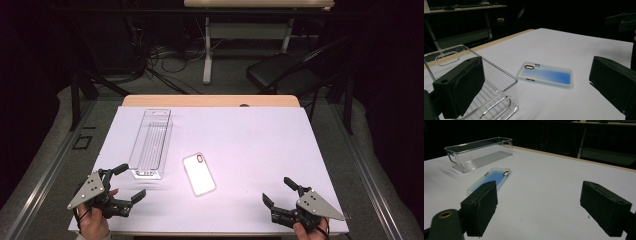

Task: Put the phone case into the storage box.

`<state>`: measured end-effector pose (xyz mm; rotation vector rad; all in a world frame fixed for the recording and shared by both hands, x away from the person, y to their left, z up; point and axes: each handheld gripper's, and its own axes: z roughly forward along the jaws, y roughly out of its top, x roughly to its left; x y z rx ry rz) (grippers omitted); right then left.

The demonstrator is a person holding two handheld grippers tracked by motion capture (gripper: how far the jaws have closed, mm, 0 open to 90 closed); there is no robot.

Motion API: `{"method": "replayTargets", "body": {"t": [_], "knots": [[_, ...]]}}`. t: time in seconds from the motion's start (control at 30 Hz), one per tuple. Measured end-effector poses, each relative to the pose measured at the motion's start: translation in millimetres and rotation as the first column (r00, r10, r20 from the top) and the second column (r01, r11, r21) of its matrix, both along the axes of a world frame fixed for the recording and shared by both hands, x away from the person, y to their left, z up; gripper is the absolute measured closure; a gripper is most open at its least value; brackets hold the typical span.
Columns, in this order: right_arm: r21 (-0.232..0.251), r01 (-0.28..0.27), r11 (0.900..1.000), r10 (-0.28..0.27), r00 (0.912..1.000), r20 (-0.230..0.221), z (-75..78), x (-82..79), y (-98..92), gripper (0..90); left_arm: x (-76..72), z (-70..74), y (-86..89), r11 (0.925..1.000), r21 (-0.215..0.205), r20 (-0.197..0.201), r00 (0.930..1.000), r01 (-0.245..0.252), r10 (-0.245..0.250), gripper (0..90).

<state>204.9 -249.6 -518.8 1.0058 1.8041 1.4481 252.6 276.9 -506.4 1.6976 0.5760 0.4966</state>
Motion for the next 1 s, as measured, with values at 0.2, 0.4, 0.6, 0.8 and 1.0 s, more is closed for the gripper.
{"method": "replayTargets", "body": {"t": [0.2,0.4,0.6,0.8,1.0], "knots": [[0.0,0.002,1.0,-0.002,1.0,-0.006,0.2,-0.4,0.0,14.1,0.2,-0.1,-0.2,1.0,-0.001,-0.002,1.0,0.001,-0.001,0.3],[-0.021,-0.007,1.0,0.007,1.0,-0.004,1.5,-1.4,4.0,13.9,0.9,-0.2,0.0,1.0,-0.002,-0.003,1.0,0.002,-0.002,0.3],[-0.022,-0.019,1.0,0.019,0.9997,-0.012,4.3,-0.5,8.5,13.7,0.9,-0.3,0.4,1.0,0.003,-0.005,1.0,0.001,-0.001,0.3],[-0.029,-0.021,0.999,0.019,0.9985,-0.051,9.4,5.1,17.4,13.5,0.8,-0.5,0.2,1.0,0.007,-0.007,1.0,-0.001,0.001,0.4],[-0.027,-0.03,0.999,0.027,0.9924,-0.12,16.5,17.5,25.0,12.3,0.8,-0.6,0.1,1.0,0.005,-0.008,1.0,0.0,0.001,0.3]]}}
